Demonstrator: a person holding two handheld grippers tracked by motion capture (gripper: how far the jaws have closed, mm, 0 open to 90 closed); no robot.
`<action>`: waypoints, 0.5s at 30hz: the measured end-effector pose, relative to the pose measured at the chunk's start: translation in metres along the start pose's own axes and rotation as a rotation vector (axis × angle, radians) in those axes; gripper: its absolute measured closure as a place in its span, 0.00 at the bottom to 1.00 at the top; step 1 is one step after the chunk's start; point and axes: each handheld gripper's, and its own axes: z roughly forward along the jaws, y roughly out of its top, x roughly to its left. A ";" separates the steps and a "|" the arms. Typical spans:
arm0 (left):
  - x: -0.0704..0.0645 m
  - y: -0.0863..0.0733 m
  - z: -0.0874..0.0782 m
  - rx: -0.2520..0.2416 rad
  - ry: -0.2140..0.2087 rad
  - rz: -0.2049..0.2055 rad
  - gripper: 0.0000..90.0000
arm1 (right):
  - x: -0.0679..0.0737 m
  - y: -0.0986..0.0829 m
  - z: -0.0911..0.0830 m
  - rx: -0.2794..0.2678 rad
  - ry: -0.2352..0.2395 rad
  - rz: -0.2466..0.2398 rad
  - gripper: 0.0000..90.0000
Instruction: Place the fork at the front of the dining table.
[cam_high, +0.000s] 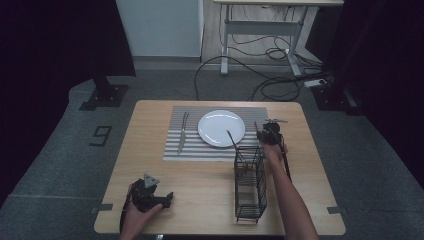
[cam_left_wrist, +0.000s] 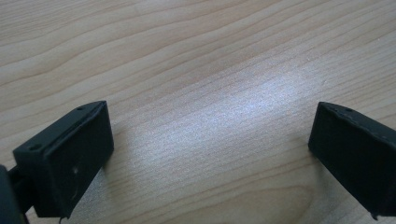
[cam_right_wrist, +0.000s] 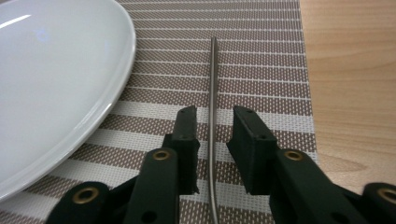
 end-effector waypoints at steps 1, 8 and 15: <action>0.000 0.000 0.000 0.000 0.000 0.000 0.00 | 0.000 0.001 -0.003 -0.004 0.006 -0.004 0.76; 0.000 0.000 0.000 0.000 0.000 0.001 0.00 | -0.004 -0.004 -0.031 -0.031 0.052 -0.047 0.74; 0.000 0.001 0.000 0.001 0.000 0.002 0.00 | -0.009 -0.019 -0.054 -0.027 0.063 -0.068 0.75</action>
